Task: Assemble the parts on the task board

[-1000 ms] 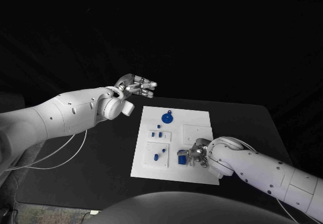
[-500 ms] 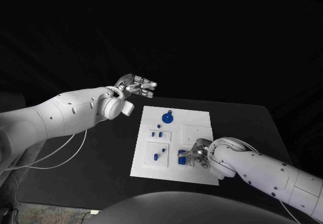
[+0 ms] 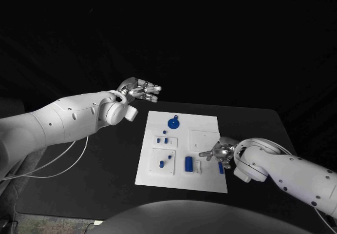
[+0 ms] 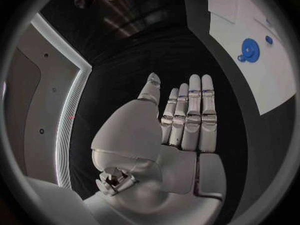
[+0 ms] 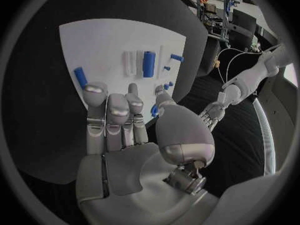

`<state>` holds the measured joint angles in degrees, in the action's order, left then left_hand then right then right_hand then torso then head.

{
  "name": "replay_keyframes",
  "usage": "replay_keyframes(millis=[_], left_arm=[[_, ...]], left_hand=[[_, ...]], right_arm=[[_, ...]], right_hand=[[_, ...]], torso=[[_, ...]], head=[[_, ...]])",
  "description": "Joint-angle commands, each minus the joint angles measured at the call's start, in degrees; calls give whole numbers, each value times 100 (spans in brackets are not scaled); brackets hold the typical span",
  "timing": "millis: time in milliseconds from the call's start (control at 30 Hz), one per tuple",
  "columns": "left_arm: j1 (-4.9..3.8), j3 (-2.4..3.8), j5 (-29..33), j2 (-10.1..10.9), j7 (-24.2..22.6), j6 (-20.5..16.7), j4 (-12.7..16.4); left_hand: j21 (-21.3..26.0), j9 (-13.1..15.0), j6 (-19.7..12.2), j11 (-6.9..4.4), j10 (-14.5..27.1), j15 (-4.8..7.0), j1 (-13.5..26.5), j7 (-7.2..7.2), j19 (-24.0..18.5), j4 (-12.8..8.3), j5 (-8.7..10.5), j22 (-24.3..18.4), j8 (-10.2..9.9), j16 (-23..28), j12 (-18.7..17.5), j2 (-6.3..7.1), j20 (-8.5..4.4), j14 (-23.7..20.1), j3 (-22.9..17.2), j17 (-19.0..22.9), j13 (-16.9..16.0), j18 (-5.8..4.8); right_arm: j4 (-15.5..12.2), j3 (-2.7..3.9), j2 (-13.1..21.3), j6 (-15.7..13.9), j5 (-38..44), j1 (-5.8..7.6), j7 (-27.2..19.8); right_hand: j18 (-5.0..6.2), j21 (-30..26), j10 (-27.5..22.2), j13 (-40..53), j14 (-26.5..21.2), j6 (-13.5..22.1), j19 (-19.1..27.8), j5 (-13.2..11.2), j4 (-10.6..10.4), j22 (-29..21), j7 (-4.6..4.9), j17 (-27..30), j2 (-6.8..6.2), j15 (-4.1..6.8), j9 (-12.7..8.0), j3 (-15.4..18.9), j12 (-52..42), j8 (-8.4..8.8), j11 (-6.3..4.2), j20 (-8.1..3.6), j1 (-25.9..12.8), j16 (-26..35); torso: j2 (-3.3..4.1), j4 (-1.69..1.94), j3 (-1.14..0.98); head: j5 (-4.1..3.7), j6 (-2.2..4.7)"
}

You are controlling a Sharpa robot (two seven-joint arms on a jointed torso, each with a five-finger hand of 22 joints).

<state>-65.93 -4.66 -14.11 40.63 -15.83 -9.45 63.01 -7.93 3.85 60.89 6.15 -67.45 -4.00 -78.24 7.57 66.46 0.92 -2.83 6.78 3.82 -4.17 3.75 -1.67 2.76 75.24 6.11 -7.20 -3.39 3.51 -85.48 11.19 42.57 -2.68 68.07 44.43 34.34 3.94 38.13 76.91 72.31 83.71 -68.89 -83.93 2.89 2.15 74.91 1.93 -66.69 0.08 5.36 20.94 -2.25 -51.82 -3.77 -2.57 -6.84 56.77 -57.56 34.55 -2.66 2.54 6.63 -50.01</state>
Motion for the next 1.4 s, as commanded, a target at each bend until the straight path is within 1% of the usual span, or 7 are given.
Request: replay_keyframes(millis=[33, 200, 433, 500, 700, 1000, 1400], left_arm=[[-4, 3, -28, 0, -43, 51, 16], [-4, 2, -36, 3, -43, 45, 26], [-4, 1, -41, -5, -42, 44, 37], [-4, 1, -44, -9, -42, 46, 41], [-4, 0, -59, -12, -40, 56, 47], [-4, -1, -64, -18, -42, 61, 50], [-4, -1, -64, -10, -36, 64, 46]], left_hand=[[20, -2, -57, 6, 46, -5, 22, 1, 43, -1, 14, -9, -11, 11, -33, -22, 11, -33, -7, 9, 0, -54], [20, -2, -57, 6, 46, -5, 22, 1, 43, -1, 14, -9, -11, 11, -33, -22, 11, -33, -7, 9, 0, -54], [22, -2, -47, 3, 35, -3, 8, -2, 47, -7, 14, -8, -11, 10, -33, -22, 9, -29, -10, 7, 0, -55], [22, -2, -47, 3, 35, -3, 8, -2, 47, -7, 14, -8, -11, 10, -33, -22, 9, -29, -10, 7, 0, -55], [22, -2, -47, 3, 35, -3, 8, -2, 47, -7, 14, -8, -11, 10, -33, -22, 9, -29, -10, 7, 0, -55], [22, -2, -47, 3, 35, -3, 8, -2, 47, -7, 14, -8, -11, 10, -33, -22, 9, -29, -10, 7, 0, -55], [29, -2, -51, 4, 39, -4, 13, 0, 48, 0, 14, -6, -12, 12, -33, -23, 9, -30, -2, 6, 0, -57]], right_arm=[[-78, 89, 181, 228, -12, -7, -214], [5, 164, 388, 461, 81, -7, -173], [189, 184, 455, 686, 452, -83, -62], [229, 184, 440, 714, 636, -133, 11], [376, 174, 350, 738, 975, -240, 223], [669, 96, 158, 701, 1161, -323, 297], [996, -16, -60, 627, 1342, -362, 288]], right_hand=[[-69, 29, 53, 16, 33, 42, -324, -2, 67, 390, 13, -6, 15, 24, 13, -76, -51, 8, 9, -15, 142, 8], [-62, 41, 39, 12, 29, 68, -320, -4, 137, 395, 22, 3, -38, 15, -1, -309, -42, 11, 17, -3, 188, 3], [-63, 63, 36, 7, 28, 54, -319, -1, 201, 403, 19, 2, -167, 7, -55, -603, -50, 11, 18, 8, 214, -29], [-68, 71, 34, 0, 27, 48, -320, -5, 173, 406, 17, -3, -256, 8, -72, -731, -37, 11, 14, 3, 218, -37], [-83, 67, 41, 0, 28, 24, -317, -12, -116, 408, 20, -19, -592, 11, -149, -1243, -7, 8, 14, -3, 239, -38], [-82, 65, 38, 7, 29, 27, -319, -12, -161, 410, 24, -26, -666, 11, -165, -1333, 4, 9, 16, -6, 228, -37], [-81, 59, 35, 8, 29, 23, -320, -12, -177, 408, 21, -27, -665, 12, -165, -1361, 12, 8, 15, -6, 241, -33]], torso=[[2, -3, -7], [6, 3, -8], [7, 0, -2], [7, 13, -1], [7, 27, 8], [7, 25, 11], [6, 19, 9]], head=[[-37, 1], [-89, 1], [-107, 1], [-120, 1], [-134, 1], [-130, 1], [-101, 1]])
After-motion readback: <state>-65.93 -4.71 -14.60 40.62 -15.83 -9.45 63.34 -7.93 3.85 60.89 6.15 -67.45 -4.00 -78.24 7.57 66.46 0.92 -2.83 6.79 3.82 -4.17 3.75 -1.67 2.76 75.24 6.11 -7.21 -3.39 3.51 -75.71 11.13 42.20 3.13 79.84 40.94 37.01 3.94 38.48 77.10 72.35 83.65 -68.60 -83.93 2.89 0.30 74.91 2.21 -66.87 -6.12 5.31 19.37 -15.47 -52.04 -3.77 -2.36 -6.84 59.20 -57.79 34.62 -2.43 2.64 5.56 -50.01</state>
